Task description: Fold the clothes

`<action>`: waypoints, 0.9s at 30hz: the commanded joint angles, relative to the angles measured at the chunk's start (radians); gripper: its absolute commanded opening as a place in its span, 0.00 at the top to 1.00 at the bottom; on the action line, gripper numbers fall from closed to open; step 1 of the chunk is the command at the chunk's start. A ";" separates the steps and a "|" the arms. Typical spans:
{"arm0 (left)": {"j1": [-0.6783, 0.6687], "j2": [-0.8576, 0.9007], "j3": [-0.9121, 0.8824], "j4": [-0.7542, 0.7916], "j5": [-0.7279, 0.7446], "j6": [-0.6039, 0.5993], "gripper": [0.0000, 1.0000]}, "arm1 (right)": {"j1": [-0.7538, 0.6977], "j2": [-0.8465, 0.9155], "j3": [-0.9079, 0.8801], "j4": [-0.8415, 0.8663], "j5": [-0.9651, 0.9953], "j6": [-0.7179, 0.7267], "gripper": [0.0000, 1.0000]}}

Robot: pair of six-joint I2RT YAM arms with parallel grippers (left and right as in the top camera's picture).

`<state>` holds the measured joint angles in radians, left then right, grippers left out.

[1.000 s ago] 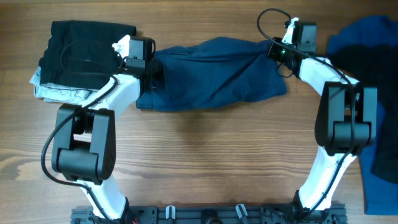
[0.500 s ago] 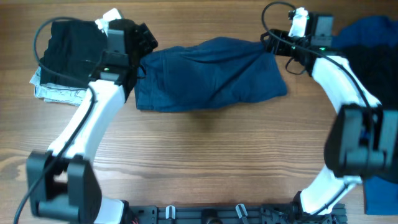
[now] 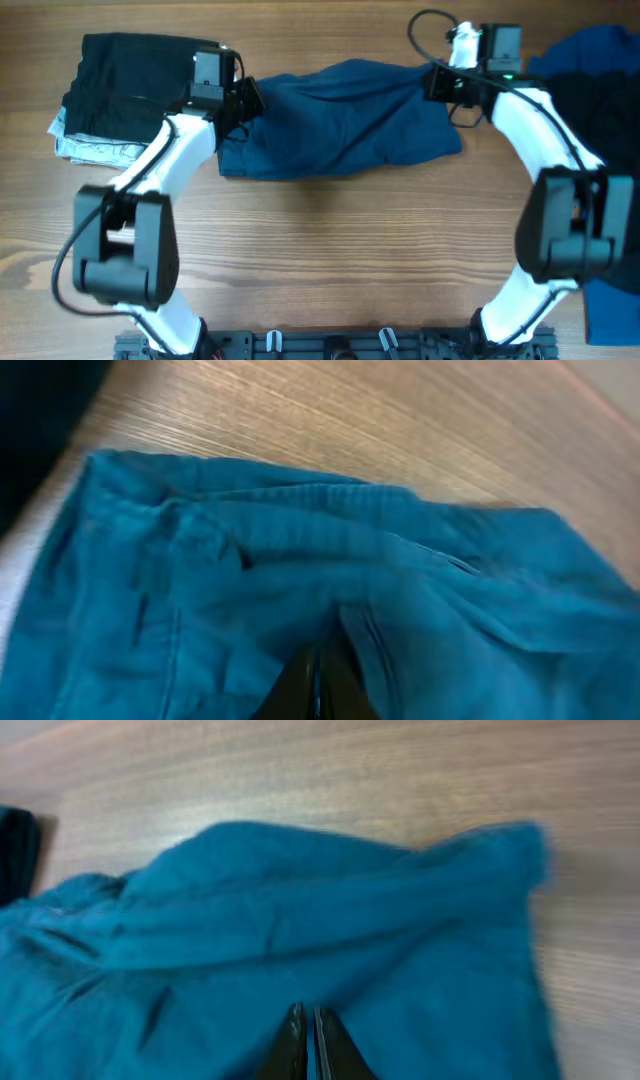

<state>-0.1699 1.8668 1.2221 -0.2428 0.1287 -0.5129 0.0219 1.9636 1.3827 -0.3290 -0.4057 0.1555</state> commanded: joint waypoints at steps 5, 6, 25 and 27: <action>0.004 0.092 0.000 0.157 -0.021 0.007 0.96 | 0.089 0.190 0.003 0.234 0.006 0.076 0.96; 0.004 0.101 0.000 0.166 -0.021 0.007 0.96 | 0.093 0.214 0.003 0.257 0.018 0.098 0.96; 0.003 0.136 0.029 0.509 -0.174 0.065 0.96 | 0.095 0.238 0.003 0.729 -0.005 0.148 0.95; 0.000 0.069 0.029 0.499 -0.167 0.065 0.96 | 0.091 0.182 0.003 0.662 -0.051 0.132 0.91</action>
<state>-0.1699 2.0796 1.2240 0.2546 -0.0269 -0.4747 0.1226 2.2723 1.3788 0.3927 -0.3721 0.3126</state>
